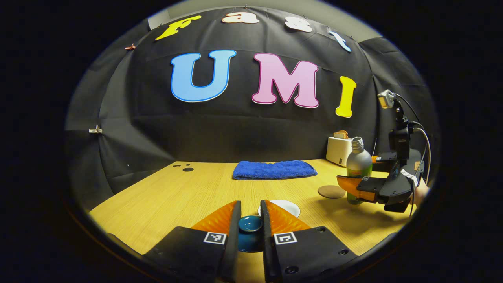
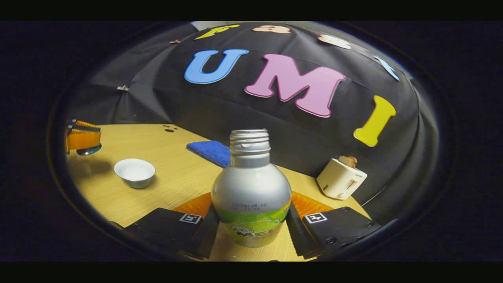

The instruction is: Open the teacup lid with one hand, grasp the water bottle and pour water into the teacup with the other hand; after pouring, place the water bottle on the coaster and then close the teacup lid.

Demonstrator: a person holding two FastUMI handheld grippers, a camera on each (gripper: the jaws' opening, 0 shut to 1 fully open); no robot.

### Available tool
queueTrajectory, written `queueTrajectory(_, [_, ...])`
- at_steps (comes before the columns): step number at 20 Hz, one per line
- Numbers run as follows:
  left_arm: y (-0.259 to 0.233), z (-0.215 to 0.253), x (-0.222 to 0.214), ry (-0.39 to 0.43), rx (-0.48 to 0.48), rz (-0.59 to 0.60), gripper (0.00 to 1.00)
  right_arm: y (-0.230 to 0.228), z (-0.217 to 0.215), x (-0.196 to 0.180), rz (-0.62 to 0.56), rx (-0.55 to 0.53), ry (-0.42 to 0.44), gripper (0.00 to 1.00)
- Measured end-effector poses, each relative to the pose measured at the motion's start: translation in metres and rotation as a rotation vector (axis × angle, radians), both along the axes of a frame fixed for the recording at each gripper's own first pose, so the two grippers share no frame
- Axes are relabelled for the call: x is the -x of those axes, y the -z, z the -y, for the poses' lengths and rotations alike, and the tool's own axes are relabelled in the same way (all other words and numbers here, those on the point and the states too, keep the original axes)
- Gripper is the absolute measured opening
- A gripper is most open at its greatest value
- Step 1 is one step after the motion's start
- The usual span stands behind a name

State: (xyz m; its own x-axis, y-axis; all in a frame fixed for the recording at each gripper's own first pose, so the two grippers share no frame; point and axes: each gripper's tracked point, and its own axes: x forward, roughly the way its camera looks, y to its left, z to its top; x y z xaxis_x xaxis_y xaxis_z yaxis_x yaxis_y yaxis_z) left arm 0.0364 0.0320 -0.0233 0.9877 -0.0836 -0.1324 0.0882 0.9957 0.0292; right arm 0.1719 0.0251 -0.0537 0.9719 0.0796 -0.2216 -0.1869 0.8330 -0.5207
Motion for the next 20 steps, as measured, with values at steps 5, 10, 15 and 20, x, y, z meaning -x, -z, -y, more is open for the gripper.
queueTrajectory(5, [-0.007,-0.019,0.011,-0.019,-0.016,0.014,0.3,-0.005,-0.025,-0.01,0.046,0.239,-0.094,0.79])
queueTrajectory(10, [-0.011,-0.037,0.023,-0.044,0.0,0.027,0.3,0.003,-0.046,-0.012,0.101,0.439,-0.188,0.79])
queueTrajectory(15, [-0.009,-0.049,0.03,-0.061,0.01,0.025,0.3,0.016,-0.061,-0.018,0.11,0.539,-0.227,0.79])
queueTrajectory(20, [-0.004,-0.057,0.032,-0.07,0.006,0.012,0.3,0.027,-0.076,-0.026,0.131,0.662,-0.289,0.78])
